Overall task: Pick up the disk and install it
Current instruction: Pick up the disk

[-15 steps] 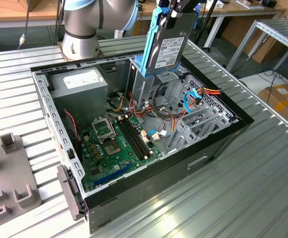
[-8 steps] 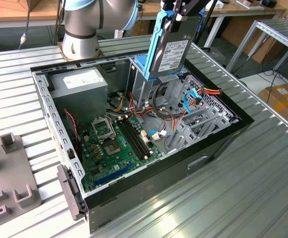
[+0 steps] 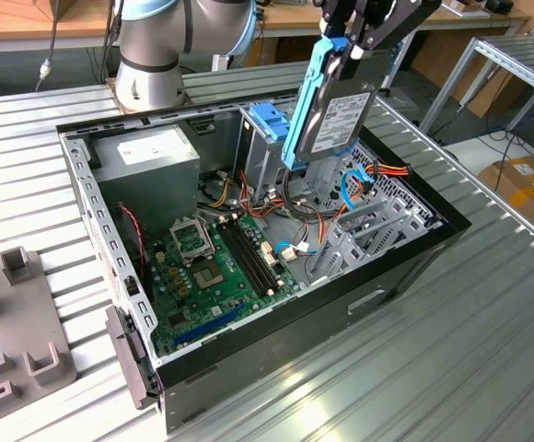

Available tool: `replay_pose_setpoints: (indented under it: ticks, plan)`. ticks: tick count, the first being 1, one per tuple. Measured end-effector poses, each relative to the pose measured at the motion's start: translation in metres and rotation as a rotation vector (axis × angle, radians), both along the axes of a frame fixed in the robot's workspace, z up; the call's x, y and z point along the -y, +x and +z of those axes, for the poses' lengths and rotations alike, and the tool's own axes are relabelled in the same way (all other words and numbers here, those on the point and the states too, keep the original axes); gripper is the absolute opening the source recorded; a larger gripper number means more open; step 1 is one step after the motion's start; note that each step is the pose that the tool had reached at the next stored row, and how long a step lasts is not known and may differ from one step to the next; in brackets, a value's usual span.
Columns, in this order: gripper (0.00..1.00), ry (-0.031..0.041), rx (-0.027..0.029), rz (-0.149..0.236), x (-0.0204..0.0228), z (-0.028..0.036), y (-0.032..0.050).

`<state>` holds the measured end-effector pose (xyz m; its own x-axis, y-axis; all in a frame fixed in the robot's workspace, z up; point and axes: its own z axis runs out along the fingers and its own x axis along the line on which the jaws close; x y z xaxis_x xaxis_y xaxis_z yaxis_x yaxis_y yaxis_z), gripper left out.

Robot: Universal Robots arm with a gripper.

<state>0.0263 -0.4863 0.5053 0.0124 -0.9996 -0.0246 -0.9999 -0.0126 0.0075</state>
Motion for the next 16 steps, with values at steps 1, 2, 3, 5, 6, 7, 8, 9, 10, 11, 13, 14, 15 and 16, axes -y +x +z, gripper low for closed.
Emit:
replay_pose_setpoints:
  ticks: [1, 2, 3, 5, 6, 7, 8, 9, 10, 11, 13, 14, 15, 16]
  plan:
    - [0.37, 0.0001, 0.0000, 0.000, 0.0030, 0.0000, 0.0000]
    - [0.37, 0.0002, 0.0001, 0.000, 0.0063, -0.0001, 0.0000]
    - [0.37, 0.0002, 0.0001, 0.000, 0.0105, -0.0001, 0.0001]
    - [0.37, 0.0001, 0.0000, 0.000, 0.0186, -0.0001, 0.0001]
    - [0.37, 0.0002, 0.0000, 0.000, 0.0217, -0.0001, 0.0001]
    - [0.37, 0.0001, 0.0000, 0.000, 0.0239, -0.0001, 0.0001]
    - [0.37, -0.0001, 0.0000, 0.000, 0.0262, 0.0000, 0.0001]
    - [0.37, 0.0001, 0.0000, 0.000, 0.0287, -0.0001, 0.0001]
    - [0.37, 0.0001, 0.0000, 0.000, 0.0310, -0.0001, 0.0002]
    - [0.37, 0.0002, 0.0001, 0.000, 0.0332, -0.0001, 0.0001]
    - [0.37, 0.0001, 0.0000, 0.000, 0.0410, -0.0001, 0.0001]
    - [0.37, 0.0003, 0.0001, 0.000, 0.0476, -0.0001, 0.0001]
    - [0.37, 0.0001, 0.0000, 0.000, 0.0504, -0.0001, 0.0001]
    - [0.37, -0.0001, 0.0000, 0.000, 0.0527, 0.0000, 0.0002]
